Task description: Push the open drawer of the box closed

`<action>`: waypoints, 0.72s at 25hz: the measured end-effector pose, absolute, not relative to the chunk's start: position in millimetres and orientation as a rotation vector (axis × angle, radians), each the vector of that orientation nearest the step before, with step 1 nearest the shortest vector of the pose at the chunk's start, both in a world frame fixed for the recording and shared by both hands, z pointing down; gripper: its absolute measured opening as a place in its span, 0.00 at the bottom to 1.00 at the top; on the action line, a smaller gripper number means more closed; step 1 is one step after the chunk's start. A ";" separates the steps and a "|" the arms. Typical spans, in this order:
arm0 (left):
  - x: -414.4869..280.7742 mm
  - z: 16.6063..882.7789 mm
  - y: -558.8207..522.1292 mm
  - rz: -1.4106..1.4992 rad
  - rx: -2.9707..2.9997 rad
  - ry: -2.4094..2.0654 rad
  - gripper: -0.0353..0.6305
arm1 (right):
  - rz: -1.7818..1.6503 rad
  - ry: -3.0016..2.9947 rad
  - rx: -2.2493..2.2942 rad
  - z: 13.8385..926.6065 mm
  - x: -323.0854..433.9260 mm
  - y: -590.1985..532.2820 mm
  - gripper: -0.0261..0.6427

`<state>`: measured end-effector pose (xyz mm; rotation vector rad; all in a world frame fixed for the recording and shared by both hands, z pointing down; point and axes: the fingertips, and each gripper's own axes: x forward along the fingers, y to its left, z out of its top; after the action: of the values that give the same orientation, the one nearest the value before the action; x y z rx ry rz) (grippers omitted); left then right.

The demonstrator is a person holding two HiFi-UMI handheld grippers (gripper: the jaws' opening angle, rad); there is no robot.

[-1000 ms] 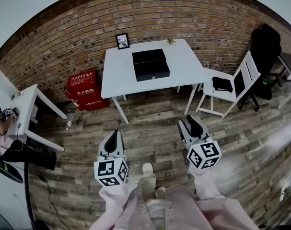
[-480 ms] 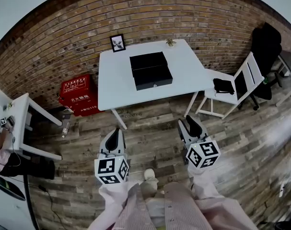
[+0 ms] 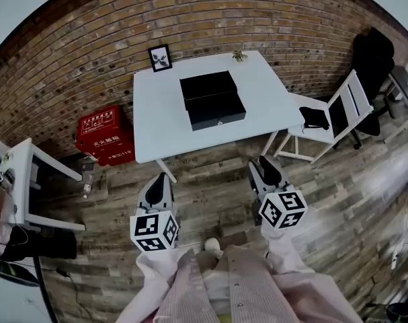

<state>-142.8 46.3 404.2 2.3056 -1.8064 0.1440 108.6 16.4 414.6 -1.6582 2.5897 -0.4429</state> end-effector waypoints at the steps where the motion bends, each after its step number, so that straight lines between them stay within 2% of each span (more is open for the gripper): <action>1: -142.9 405.3 41.9 0.144 2.307 -1.798 0.05 | -0.453 2.585 -1.663 416.5 108.0 12.4 0.24; 18: -155.5 440.7 -31.3 0.181 2.245 -1.723 0.05 | -0.583 2.603 -1.680 450.6 88.6 -66.7 0.24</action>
<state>-155.5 -31.3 440.7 2.2452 -1.7232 0.1815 88.6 -66.7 450.6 -1.6802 2.6031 -0.5826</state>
